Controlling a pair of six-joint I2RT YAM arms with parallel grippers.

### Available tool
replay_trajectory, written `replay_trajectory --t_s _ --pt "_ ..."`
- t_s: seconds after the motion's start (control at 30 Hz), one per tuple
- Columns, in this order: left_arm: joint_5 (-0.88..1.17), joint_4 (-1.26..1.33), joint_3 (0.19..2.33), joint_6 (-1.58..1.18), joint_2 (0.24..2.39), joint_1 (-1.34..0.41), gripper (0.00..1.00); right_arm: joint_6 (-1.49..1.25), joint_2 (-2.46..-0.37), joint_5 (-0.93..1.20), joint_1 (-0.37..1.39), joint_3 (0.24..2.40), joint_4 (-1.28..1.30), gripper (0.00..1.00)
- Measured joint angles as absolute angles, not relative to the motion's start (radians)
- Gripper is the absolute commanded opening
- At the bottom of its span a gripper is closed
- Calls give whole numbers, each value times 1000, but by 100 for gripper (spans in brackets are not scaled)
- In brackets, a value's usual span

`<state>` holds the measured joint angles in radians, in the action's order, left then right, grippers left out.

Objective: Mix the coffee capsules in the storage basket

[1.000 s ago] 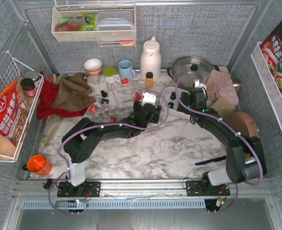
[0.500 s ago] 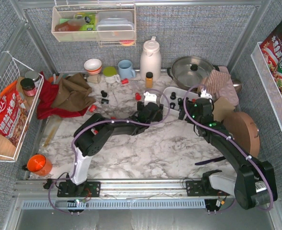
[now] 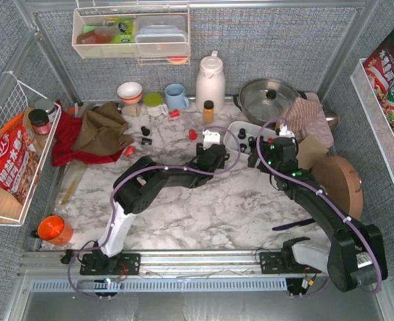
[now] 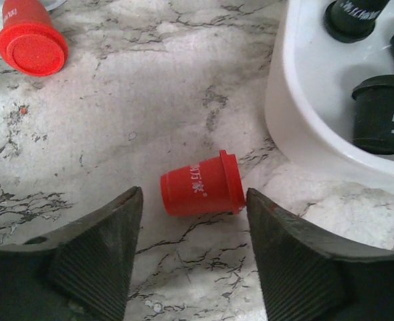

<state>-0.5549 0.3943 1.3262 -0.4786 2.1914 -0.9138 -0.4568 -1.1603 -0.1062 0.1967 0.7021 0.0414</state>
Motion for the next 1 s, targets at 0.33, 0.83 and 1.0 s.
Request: replay_trajectory --t_s 0.33,0.83,1.0 --pt "-572 447 1255 -434 2164 -912 45 -460 -1179 -98 197 702 40 79" --pt "-299 1028 722 -166 1888 -912 45 -429 -1222 133 215 749 9 70" --pt "-108 1377 531 -78 1905 -914 45 -389 -1283 270 274 796 -11 64"
